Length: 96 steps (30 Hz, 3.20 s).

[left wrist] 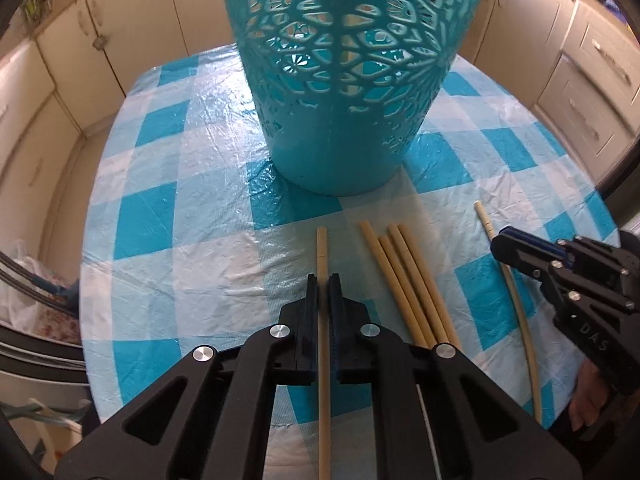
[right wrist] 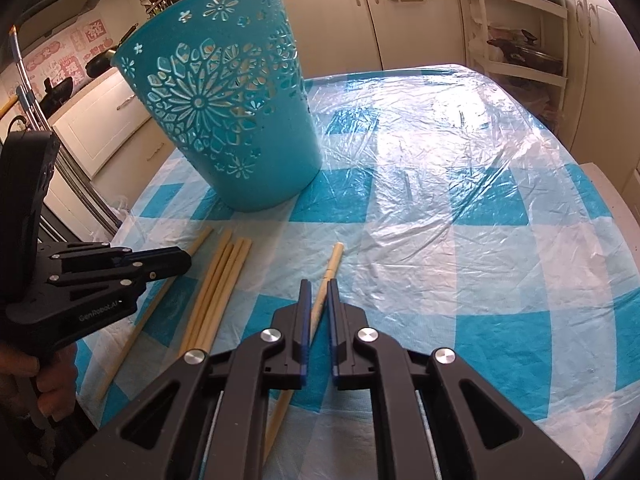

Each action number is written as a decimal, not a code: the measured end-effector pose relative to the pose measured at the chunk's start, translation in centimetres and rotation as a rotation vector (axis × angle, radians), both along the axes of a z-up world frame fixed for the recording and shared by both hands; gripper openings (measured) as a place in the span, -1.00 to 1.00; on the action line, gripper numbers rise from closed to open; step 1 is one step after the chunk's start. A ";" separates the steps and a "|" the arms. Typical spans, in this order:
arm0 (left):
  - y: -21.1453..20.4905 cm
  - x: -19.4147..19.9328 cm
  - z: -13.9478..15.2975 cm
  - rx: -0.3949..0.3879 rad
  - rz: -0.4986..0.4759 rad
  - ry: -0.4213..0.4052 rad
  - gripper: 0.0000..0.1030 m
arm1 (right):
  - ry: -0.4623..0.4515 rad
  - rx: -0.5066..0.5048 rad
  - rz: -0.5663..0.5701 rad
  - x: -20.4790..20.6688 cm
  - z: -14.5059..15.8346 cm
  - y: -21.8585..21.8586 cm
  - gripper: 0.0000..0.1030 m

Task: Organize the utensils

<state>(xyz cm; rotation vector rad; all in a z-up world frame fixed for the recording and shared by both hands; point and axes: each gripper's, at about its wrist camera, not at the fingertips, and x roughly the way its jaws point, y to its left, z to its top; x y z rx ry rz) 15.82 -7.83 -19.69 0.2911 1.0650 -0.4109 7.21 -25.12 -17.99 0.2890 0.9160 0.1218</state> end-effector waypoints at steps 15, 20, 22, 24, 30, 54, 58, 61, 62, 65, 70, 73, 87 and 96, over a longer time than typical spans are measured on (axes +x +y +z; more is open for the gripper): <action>0.2 -2.1 0.3 0.023 -0.025 -0.019 -0.90 | -0.002 0.091 -0.014 0.0 -0.2 -0.9 -0.84; 0.1 -3.5 1.2 -0.008 -0.059 -0.031 -0.90 | -0.001 0.107 -0.016 0.0 -0.3 -1.1 -0.84; 0.0 -4.1 1.8 -0.031 -0.079 -0.038 -0.90 | -0.001 0.106 -0.016 0.0 -0.3 -1.1 -0.84; 0.1 -4.7 2.8 -0.081 -0.113 -0.045 -0.90 | -0.001 0.108 -0.016 0.0 -0.3 -1.2 -0.84; 1.1 -6.0 7.6 -0.315 -0.188 -0.073 -0.90 | -0.001 0.109 -0.015 0.0 -0.3 -1.3 -0.84; 3.4 2.0 26.3 -0.629 -0.015 -0.492 -0.90 | -0.005 0.117 -0.005 0.0 -0.2 -1.4 -0.77; 2.9 4.4 26.6 -0.597 0.050 -0.548 -0.90 | -0.005 0.119 -0.005 0.0 -0.2 -1.3 -0.76; 2.2 6.1 25.6 -0.563 0.096 -0.572 -0.90 | -0.005 0.123 -0.003 0.0 -0.2 -1.2 -0.75; 1.9 6.6 25.0 -0.549 0.107 -0.574 -0.90 | -0.005 0.123 -0.002 0.0 -0.2 -1.3 -0.75; 0.8 8.0 22.8 -0.507 0.124 -0.556 -0.90 | -0.006 0.126 0.000 0.0 -0.2 -1.4 -0.73; -0.3 9.2 18.5 -0.444 0.135 -0.496 -0.90 | -0.006 0.127 -0.001 -0.1 -0.2 -1.4 -0.72; -0.6 9.4 16.1 -0.405 0.138 -0.446 -0.89 | -0.006 0.126 -0.001 -0.1 -0.2 -1.3 -0.72; 6.4 5.3 12.6 -0.403 0.269 -0.405 0.23 | -0.006 0.117 0.001 -0.1 -0.2 -1.3 -0.72; 9.7 3.0 3.4 -0.330 0.366 -0.213 0.30 | -0.011 -0.108 0.026 -0.5 0.5 1.9 -0.72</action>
